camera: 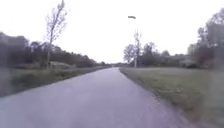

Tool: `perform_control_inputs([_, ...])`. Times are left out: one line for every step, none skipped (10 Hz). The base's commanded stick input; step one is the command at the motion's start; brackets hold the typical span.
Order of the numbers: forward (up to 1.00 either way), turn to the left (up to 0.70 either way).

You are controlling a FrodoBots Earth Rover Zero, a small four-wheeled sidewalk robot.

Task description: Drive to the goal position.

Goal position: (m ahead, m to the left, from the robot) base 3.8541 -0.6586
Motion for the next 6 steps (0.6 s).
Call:
perform_control_inputs([1.0,0.0])
perform_control_inputs([1.0,0.0])
perform_control_inputs([1.0,0.0])
perform_control_inputs([1.0,0.0])
perform_control_inputs([1.0,0.0])
perform_control_inputs([1.0,0.0])
